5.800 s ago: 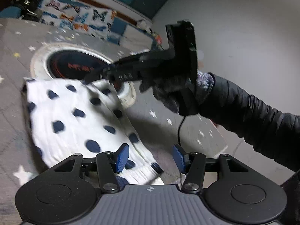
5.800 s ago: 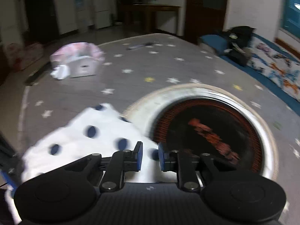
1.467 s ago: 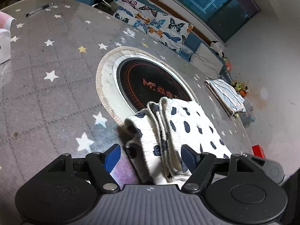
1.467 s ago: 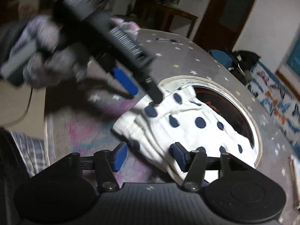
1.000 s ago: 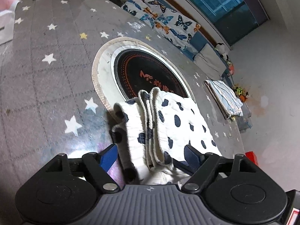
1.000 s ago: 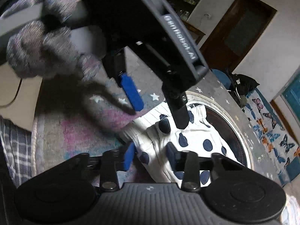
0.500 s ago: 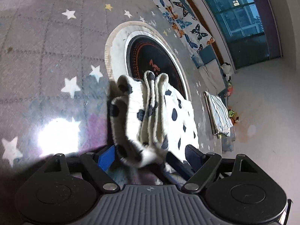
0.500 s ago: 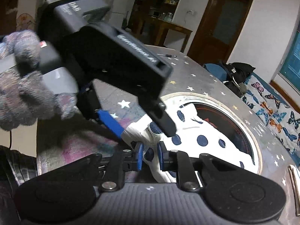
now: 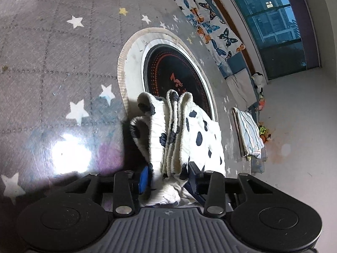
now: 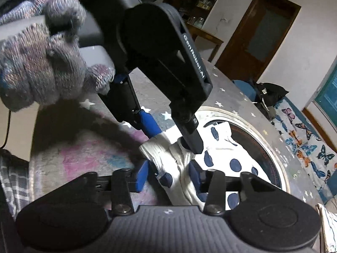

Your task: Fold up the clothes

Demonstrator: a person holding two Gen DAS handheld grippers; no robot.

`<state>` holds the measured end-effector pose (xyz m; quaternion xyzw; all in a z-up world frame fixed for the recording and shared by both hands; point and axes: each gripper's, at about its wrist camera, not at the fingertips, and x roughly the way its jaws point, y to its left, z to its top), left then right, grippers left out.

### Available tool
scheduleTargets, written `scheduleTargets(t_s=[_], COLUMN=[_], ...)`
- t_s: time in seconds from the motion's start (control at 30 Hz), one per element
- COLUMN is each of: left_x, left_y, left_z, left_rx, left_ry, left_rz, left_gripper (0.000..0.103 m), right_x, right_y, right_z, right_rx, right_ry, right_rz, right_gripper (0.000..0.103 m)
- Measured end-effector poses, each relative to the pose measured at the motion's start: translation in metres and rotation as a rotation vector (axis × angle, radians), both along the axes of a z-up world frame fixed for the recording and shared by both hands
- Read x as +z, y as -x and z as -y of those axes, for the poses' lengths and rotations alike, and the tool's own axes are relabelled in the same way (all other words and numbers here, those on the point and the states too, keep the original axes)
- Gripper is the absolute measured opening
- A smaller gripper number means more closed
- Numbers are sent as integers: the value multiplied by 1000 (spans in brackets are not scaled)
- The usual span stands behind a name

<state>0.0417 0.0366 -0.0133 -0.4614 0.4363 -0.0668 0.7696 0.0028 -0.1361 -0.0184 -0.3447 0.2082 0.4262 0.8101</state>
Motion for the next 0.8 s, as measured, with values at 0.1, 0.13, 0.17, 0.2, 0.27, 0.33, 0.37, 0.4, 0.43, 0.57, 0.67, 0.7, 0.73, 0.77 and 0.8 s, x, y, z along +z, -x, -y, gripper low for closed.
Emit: scheduleTargets(t_s=[0.1,0.13,0.17,0.2,0.27,0.33,0.37,0.4,0.43,0.57,0.67,0.7,0.73,0.77,0.8], left_x=[-1,-1,0,0,2,3,3,3,3,-5,-12,-14,-14,-15,-15], left_y=[-3,-3,-1,0,3,6,8,9,10,10,4,0,-3,-6,-9], left_z=[-4,-5,-6,-7,-10,-12,-13,-14,-15,-13,-8,-6,-5,-3,-2], left_rx=[2,3,3,4,5,6,6,7,9,12,14,13,13,15,14], left_ry=[14,16,16,15,15,15,15,17,19,49,74,85,92,95,99], left_rz=[0,5,13,21,36,51,59,64,68,62,41,43,44,43,45], left_gripper=[44,46,48,50,56,62,64,66,68,77,77,77,77,77,77], right_x=[3,6,8,11,15,19,21,23,23,27,30,31,31,31,32], right_y=[-3,-5,-7,-10,-14,-18,-19,-20,-20,-16,-15,-15,-15,-15,-15], right_z=[4,6,9,11,16,20,22,25,27,28,30,31,31,31,31], right_rx=[-21,-34,-46,-60,-81,-99,-104,-108,-111,-121,-125,-125,-124,-123,-122], right_ry=[-47,-69,-91,-112,-139,-164,-172,-180,-186,-199,-205,-203,-202,-200,-198], right_rz=[-26,-43,-61,-81,-105,-128,-133,-138,-140,-151,-155,-153,-151,-150,-149], right_gripper=[26,24,22,21,20,20,20,20,20,20,19,19,19,19,19])
